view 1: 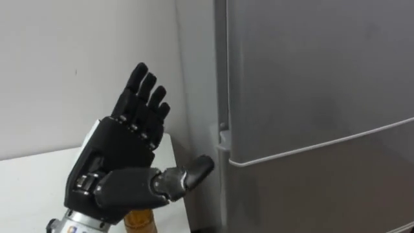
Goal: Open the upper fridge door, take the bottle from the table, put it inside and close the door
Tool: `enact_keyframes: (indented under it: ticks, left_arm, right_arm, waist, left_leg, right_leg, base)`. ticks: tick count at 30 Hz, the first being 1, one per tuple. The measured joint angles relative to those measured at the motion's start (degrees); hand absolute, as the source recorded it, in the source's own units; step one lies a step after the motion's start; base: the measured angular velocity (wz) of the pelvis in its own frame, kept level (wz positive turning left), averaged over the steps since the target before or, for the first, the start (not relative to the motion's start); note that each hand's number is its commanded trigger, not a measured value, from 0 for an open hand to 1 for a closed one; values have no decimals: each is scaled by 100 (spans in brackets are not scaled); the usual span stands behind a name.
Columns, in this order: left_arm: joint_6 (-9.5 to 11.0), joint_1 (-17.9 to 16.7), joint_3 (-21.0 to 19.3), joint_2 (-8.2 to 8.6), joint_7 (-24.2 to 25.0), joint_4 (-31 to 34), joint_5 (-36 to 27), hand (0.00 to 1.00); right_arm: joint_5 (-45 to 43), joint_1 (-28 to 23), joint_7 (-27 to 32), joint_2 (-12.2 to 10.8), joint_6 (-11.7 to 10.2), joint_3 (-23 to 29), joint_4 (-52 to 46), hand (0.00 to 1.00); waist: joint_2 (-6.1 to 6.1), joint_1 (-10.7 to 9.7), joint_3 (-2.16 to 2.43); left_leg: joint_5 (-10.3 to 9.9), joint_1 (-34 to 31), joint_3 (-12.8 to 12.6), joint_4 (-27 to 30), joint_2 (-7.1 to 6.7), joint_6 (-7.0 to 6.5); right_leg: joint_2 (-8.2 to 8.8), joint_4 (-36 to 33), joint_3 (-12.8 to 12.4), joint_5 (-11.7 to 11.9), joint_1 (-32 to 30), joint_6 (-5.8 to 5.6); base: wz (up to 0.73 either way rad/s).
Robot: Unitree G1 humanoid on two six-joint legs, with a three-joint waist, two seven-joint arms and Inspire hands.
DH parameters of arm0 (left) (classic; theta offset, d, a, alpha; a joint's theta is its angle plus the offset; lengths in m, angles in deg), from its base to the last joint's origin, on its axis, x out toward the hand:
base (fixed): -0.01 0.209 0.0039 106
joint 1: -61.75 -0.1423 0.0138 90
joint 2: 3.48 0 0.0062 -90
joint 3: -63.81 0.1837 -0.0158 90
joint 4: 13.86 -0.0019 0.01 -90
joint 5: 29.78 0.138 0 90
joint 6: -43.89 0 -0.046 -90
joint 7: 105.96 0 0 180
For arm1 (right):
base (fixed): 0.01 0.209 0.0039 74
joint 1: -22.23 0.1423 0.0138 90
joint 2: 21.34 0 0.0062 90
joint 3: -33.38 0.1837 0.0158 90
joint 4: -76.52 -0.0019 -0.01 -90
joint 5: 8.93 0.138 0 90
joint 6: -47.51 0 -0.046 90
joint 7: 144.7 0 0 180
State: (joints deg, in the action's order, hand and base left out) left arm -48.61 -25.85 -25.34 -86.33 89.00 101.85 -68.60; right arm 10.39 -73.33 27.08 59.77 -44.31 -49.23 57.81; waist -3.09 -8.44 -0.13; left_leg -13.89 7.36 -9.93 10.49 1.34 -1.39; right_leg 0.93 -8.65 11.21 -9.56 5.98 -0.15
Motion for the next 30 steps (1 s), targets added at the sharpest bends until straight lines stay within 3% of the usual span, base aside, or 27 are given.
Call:
enact_keyframes:
  ticks: [11, 20, 21, 23, 24, 25, 30]
  left_arm:
    - [-226, 0, 286, -4, 812, 81, -106, 0]
    - [-252, 1, 539, -25, 853, 81, -113, 0]
    - [-250, 2, 553, -25, 849, 81, -118, 28]
    - [-234, 2, 606, -63, 823, 78, -170, 59]
    - [-230, 2, 607, -77, 822, 78, -183, 89]
    - [-229, 2, 608, -88, 822, 76, -208, 99]
    - [-174, 1, 484, -89, 689, -94, -229, 100]
  right_arm:
    - [59, 50, -74, 40, 19, -170, 0, 0]
    - [78, 175, -72, 59, 68, -223, 171, 0]
    - [93, 175, -72, 60, 68, -233, 171, 0]
    - [197, 175, -73, 99, 72, -379, 172, 0]
    - [221, 179, -73, 114, 71, -394, 172, 0]
    - [264, 180, -75, 135, 71, -411, 171, 0]
    - [338, 178, -74, 174, 71, -505, 173, 0]
  waist:
    - [-18, -74, 12]
    - [-5, -85, 2]
    - [-6, -85, 3]
    - [-11, -75, 0]
    - [-16, -76, -4]
    - [-26, -73, -16]
    - [-42, -52, -50]
  left_leg:
    - [0, -21, -2, 3, 4, 0]
    - [0, -17, -16, 3, -2, 0]
    - [0, -17, -17, 3, -2, 0]
    - [0, -9, -20, 1, -2, 0]
    - [0, -5, -21, 1, -3, 0]
    - [0, 8, -21, -1, -4, 0]
    - [0, 14, -24, -5, -4, 0]
  right_leg:
    - [9, -3, 9, 1, -3, 2]
    - [14, 39, 10, 0, -9, 1]
    - [12, 54, 2, 0, -2, 1]
    - [11, 68, -4, 1, 20, 1]
    - [11, 68, -3, 2, 28, 1]
    - [10, 71, -1, 2, 53, 1]
    - [9, 78, 10, 2, 89, 0]
  base:
    - [0]
    - [0]
    - [0]
    - [0]
    - [0]
    - [0]
    - [1]
